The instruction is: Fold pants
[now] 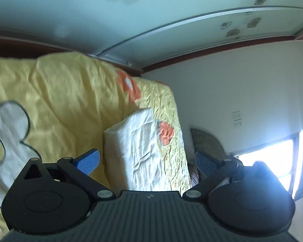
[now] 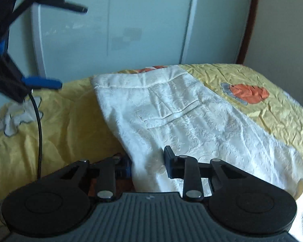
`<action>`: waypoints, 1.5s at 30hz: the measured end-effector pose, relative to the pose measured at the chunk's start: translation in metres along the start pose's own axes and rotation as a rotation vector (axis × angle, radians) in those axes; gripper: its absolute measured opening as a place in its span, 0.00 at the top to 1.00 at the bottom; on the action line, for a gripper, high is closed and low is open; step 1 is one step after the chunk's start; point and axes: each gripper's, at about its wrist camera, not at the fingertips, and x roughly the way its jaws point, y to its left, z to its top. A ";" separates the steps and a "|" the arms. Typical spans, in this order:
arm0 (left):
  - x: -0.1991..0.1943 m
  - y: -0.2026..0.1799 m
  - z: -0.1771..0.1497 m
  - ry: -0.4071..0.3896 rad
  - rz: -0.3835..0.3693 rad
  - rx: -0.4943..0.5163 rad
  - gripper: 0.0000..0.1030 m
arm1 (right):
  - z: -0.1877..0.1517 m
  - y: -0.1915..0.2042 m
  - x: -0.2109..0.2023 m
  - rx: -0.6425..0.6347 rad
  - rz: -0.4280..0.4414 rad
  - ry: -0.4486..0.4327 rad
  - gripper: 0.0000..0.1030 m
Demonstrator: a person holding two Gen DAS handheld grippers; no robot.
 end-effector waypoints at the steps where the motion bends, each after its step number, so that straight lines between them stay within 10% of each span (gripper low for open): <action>1: 0.006 0.001 -0.003 0.009 0.001 -0.010 0.01 | 0.001 -0.009 -0.002 0.075 0.025 -0.004 0.77; 13: 0.082 0.000 -0.009 0.060 0.164 0.024 0.19 | -0.006 -0.032 -0.009 0.282 0.112 -0.032 0.78; 15: 0.089 -0.004 -0.010 0.080 0.185 0.106 0.75 | -0.005 -0.032 -0.010 0.279 0.122 -0.020 0.78; 17: 0.092 -0.006 -0.011 0.090 0.231 0.165 0.86 | -0.003 -0.036 -0.013 0.298 0.147 0.005 0.75; 21: 0.089 -0.042 -0.031 0.058 0.302 0.564 0.86 | 0.001 -0.074 -0.029 0.491 0.298 -0.035 0.55; 23: 0.087 -0.065 -0.059 0.004 0.330 0.826 0.86 | 0.004 -0.102 -0.039 0.631 0.341 -0.106 0.21; 28: 0.085 -0.092 -0.136 -0.046 0.296 1.222 0.86 | 0.038 -0.140 -0.045 0.723 0.391 -0.135 0.21; 37: 0.091 -0.087 -0.210 -0.140 0.311 1.561 0.86 | 0.099 -0.106 0.017 0.431 0.357 0.228 0.21; 39: 0.090 -0.084 -0.219 -0.157 0.314 1.607 0.86 | 0.103 -0.089 0.032 0.358 0.350 0.311 0.26; 41: 0.095 -0.082 -0.219 -0.160 0.352 1.617 0.86 | 0.101 -0.079 0.042 0.287 0.272 0.346 0.83; 45: 0.071 -0.078 -0.209 -0.138 0.271 1.556 0.60 | 0.087 -0.101 0.033 0.361 0.326 0.289 0.89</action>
